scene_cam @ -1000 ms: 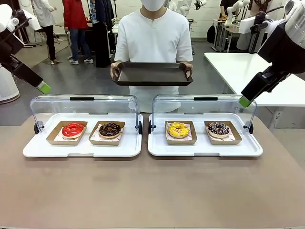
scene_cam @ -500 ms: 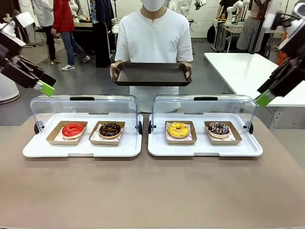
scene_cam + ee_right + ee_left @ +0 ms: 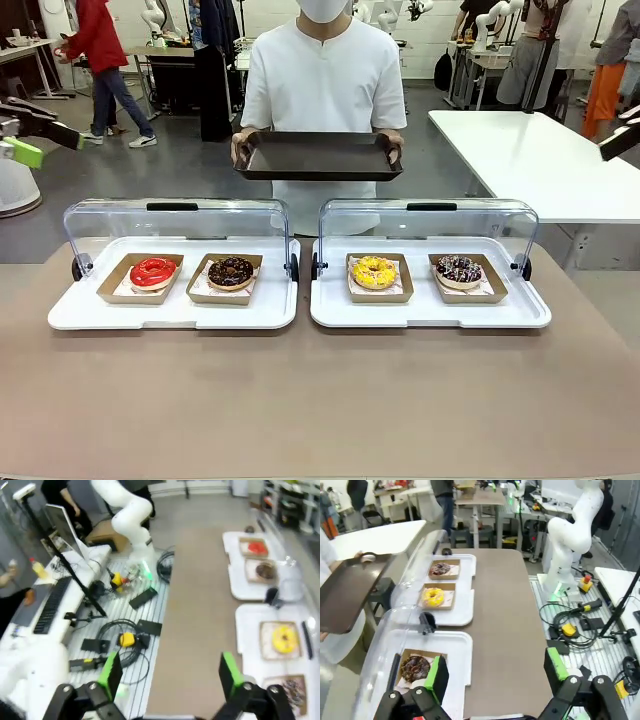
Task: Provide the desired donut to the person.
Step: Pick up and lift the Paper togo box containing the Donut pointed at by the person.
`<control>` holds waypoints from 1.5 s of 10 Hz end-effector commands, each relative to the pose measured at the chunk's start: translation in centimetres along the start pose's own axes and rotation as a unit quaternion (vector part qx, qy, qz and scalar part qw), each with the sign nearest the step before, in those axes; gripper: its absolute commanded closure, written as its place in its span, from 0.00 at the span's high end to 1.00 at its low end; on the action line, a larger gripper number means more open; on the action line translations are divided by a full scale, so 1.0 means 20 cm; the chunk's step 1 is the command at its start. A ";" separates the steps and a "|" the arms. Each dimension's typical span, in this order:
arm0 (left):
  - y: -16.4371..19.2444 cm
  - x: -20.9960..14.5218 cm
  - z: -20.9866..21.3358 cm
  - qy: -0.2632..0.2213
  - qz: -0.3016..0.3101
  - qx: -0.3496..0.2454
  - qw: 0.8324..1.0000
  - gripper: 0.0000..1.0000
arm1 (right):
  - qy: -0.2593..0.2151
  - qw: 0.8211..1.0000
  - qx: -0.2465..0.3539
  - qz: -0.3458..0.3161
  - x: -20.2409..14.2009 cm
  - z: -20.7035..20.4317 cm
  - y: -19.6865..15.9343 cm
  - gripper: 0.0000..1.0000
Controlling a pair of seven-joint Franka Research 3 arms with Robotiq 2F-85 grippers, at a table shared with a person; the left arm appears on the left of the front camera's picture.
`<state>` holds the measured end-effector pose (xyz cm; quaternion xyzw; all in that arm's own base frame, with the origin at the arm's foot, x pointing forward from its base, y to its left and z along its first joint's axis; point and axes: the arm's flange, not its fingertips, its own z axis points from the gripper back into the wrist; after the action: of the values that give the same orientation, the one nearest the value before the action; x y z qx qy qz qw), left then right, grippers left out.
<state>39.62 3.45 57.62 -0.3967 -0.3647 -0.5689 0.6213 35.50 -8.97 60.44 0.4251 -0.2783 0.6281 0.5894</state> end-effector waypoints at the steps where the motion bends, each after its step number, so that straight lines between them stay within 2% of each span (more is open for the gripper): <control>1: 0.02 -0.02 0.08 -0.008 -0.005 0.038 0.999 1.00 | -0.045 0.999 0.003 -0.019 -0.10 0.14 -0.11 1.00; 3: 0.02 -0.11 0.20 -0.018 0.000 0.088 0.996 1.00 | -0.112 0.989 -0.062 -0.076 -0.23 0.25 -0.13 1.00; 5: 0.01 -0.20 0.26 -0.014 0.015 0.118 0.993 1.00 | -0.139 0.976 -0.112 -0.124 -0.31 0.31 -0.12 1.00; 6: 0.01 -0.23 0.28 -0.011 0.019 0.125 0.992 1.00 | -0.143 0.974 -0.117 -0.132 -0.33 0.32 -0.11 1.00; 13: -0.04 -0.34 0.38 -0.009 0.025 0.160 0.987 1.00 | -0.126 0.964 -0.147 -0.180 -0.39 0.32 -0.05 1.00; 15: -0.03 -0.33 0.40 -0.001 0.041 0.147 0.988 1.00 | -0.099 0.961 -0.156 -0.206 -0.38 0.26 -0.08 1.00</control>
<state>38.44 13.58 55.06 -0.3152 -0.4291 -0.4826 0.6954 38.17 -18.45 56.48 0.4506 -0.3545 0.4092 0.7098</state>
